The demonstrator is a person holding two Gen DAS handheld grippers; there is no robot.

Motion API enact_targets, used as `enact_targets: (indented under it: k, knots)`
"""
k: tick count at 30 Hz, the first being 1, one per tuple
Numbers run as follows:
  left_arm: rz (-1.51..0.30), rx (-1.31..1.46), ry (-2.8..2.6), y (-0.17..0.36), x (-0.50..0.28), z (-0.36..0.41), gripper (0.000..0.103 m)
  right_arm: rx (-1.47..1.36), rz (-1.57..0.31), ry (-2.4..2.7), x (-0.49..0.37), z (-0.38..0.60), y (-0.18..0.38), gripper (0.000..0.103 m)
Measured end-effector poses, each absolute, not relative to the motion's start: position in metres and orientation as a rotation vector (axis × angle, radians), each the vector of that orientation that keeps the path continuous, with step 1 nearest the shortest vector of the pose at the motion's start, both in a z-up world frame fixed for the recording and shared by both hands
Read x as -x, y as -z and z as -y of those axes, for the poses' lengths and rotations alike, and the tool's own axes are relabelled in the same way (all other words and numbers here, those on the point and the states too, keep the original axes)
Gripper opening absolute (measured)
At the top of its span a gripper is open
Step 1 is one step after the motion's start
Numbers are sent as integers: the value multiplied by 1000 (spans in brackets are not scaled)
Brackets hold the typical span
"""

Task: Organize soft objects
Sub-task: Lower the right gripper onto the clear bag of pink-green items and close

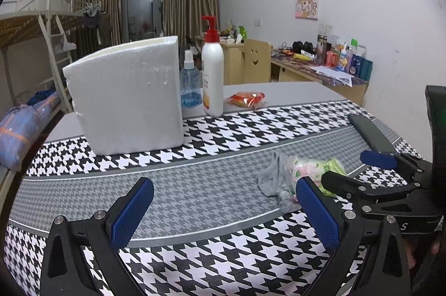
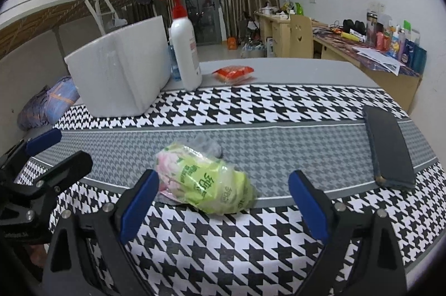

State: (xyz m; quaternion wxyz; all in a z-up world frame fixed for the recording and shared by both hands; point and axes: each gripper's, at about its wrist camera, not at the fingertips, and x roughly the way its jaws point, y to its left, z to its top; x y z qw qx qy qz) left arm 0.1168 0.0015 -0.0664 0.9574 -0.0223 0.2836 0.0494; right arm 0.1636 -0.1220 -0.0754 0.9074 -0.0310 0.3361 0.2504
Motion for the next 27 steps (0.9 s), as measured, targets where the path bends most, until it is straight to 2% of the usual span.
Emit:
enact_targets:
  k: [14, 27]
  knots:
    - [-627, 68, -121, 78, -130, -3, 102, 90, -750, -603, -173, 117, 87, 96]
    - [-661, 98, -146, 81, -135, -10, 102, 264, -748, -668, -173, 101, 91, 80]
